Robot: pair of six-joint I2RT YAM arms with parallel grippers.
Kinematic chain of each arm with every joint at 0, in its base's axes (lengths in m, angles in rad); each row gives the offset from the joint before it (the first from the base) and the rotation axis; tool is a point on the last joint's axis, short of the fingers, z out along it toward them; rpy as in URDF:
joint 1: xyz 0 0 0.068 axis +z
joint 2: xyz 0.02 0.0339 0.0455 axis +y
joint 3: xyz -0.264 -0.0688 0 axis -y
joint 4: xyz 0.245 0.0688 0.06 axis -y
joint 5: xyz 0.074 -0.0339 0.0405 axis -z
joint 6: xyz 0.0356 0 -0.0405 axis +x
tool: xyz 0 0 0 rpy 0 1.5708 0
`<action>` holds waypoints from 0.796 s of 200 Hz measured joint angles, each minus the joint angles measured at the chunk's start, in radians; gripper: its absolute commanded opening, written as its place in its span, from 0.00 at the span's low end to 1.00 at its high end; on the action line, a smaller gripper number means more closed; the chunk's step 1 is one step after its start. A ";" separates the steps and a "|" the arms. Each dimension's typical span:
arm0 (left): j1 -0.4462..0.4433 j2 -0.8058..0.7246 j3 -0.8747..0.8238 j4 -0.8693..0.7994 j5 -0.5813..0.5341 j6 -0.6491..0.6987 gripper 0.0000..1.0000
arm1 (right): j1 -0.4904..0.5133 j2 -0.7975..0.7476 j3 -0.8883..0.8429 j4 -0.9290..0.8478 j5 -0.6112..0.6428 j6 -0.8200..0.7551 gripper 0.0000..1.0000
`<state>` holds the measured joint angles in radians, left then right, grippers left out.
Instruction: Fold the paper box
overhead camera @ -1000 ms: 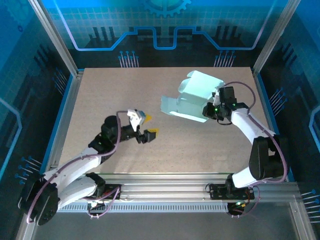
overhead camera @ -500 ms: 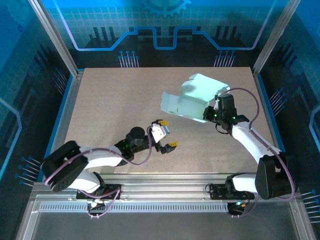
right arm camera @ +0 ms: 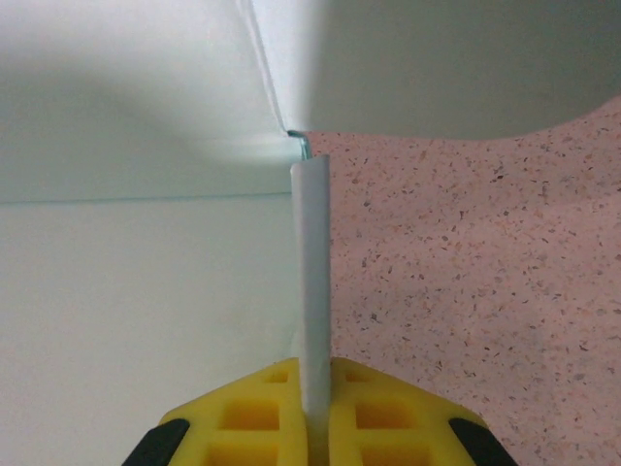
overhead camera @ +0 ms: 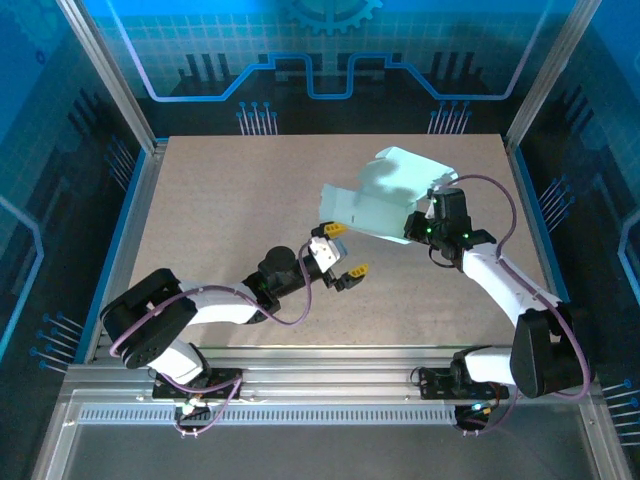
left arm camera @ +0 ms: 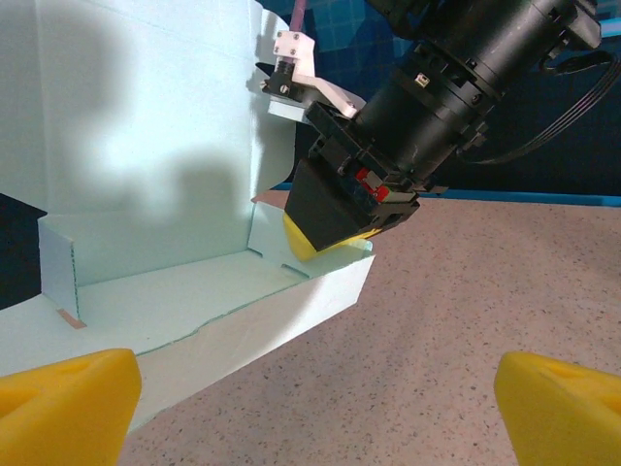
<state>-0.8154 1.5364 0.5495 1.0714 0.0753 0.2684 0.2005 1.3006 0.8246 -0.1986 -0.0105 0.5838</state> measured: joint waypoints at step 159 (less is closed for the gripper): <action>0.058 0.063 0.058 0.012 0.031 -0.033 0.82 | 0.055 0.000 0.013 0.013 -0.050 -0.034 0.00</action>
<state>-0.7570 1.5990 0.6079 1.0836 0.1066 0.2356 0.2554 1.3010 0.8375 -0.1860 -0.0608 0.5495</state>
